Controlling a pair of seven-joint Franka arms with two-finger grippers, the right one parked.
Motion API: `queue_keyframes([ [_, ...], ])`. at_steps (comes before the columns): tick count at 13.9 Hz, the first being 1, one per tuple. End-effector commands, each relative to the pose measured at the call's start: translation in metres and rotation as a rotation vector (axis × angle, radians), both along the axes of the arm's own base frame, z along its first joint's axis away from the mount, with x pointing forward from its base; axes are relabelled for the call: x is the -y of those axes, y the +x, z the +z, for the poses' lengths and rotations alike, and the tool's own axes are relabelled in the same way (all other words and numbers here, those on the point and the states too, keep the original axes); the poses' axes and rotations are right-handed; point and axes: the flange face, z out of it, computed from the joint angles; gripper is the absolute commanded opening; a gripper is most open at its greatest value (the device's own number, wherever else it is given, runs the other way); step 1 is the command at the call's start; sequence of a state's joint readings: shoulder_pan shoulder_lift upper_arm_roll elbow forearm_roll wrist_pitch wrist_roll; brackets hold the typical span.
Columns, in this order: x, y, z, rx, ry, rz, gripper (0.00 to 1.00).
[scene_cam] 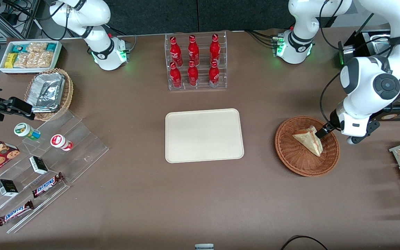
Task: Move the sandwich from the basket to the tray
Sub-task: 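Close the left gripper on the wrapped sandwich and lift it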
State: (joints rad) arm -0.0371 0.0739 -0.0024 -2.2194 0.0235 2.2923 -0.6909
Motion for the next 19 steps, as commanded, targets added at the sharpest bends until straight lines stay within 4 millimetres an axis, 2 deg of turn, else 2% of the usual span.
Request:
queue_keyframes([
  [1, 0.008, -0.005, -0.016, 0.02, -0.002, 0.038, 1.0],
  [5, 0.009, -0.011, -0.044, 0.012, -0.007, 0.042, 1.0],
  [12, 0.01, -0.011, -0.079, 0.004, -0.053, 0.096, 0.99],
  [13, 0.01, -0.012, -0.082, -0.002, -0.059, 0.107, 0.93],
  [14, 0.01, -0.015, -0.087, -0.015, -0.068, 0.119, 0.71],
  [15, 0.01, -0.016, -0.089, -0.02, -0.07, 0.123, 0.41],
  [16, 0.01, -0.017, -0.089, -0.023, -0.07, 0.122, 0.15],
  [17, 0.01, -0.017, -0.089, -0.028, -0.07, 0.12, 0.01],
  [19, 0.015, -0.018, -0.088, -0.04, -0.069, 0.103, 0.0],
])
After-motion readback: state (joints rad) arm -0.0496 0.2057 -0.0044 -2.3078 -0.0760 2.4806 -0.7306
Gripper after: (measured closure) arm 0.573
